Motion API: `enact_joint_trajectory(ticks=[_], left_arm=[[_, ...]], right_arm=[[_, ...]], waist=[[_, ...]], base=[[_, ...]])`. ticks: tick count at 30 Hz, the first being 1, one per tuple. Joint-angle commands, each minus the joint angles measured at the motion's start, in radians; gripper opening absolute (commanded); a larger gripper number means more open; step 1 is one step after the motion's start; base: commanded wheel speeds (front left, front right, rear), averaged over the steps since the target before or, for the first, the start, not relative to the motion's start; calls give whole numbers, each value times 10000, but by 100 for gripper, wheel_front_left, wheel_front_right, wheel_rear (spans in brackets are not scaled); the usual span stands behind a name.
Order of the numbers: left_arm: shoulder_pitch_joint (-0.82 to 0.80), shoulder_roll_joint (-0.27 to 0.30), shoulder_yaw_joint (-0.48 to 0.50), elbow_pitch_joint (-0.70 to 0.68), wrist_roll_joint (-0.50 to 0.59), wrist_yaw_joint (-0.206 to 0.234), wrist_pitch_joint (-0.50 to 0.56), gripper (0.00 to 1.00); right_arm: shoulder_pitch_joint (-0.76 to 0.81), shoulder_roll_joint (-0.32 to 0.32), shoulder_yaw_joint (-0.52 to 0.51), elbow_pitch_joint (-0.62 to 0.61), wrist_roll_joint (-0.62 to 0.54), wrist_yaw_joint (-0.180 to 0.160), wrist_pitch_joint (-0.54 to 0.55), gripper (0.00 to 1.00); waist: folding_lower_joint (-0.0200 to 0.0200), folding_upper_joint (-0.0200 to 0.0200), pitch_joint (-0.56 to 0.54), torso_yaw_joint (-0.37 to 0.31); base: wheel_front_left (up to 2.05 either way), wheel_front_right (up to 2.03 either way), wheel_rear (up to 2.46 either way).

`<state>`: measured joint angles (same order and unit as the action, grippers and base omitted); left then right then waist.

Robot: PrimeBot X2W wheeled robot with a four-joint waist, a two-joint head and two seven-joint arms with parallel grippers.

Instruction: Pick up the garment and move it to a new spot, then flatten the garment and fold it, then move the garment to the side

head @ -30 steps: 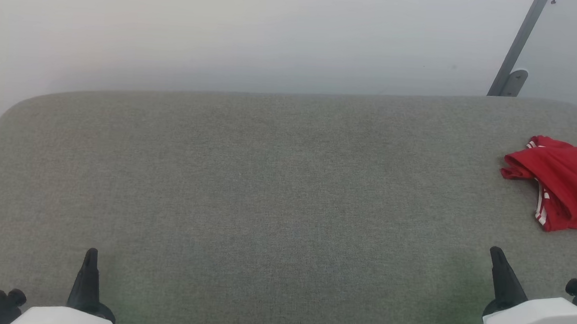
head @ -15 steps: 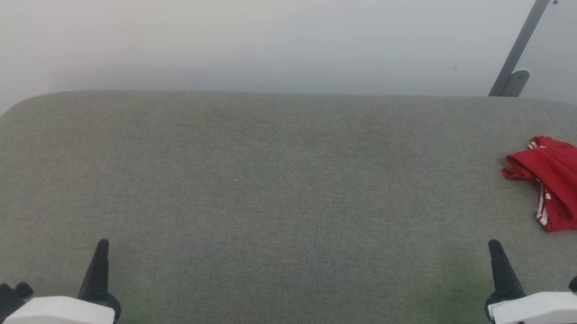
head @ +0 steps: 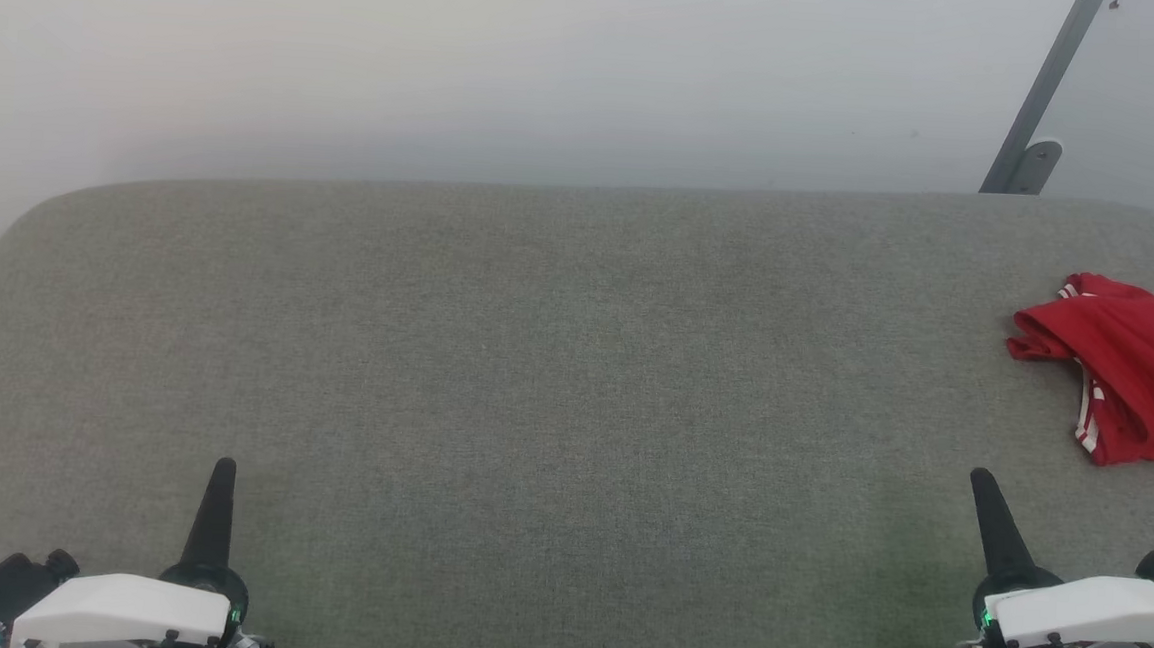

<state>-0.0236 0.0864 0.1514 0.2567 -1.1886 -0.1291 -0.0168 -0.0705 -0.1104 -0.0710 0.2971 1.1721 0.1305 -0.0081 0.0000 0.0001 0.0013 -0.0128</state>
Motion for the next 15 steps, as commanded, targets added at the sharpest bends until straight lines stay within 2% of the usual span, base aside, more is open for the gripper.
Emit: enact_joint_trajectory(ticks=[1,15], left_arm=[[-207,19,-11,-110,-231,-15,79,0],[-441,-107,-121,-123,-1450,-18,458,0]], right_arm=[[-220,14,-62,-144,240,3,81,0],[-269,202,-175,-279,1503,3,439,0]], waist=[[0,-1,0,3],[0,-1,5,34]], base=[[0,0,0],[0,0,0]])
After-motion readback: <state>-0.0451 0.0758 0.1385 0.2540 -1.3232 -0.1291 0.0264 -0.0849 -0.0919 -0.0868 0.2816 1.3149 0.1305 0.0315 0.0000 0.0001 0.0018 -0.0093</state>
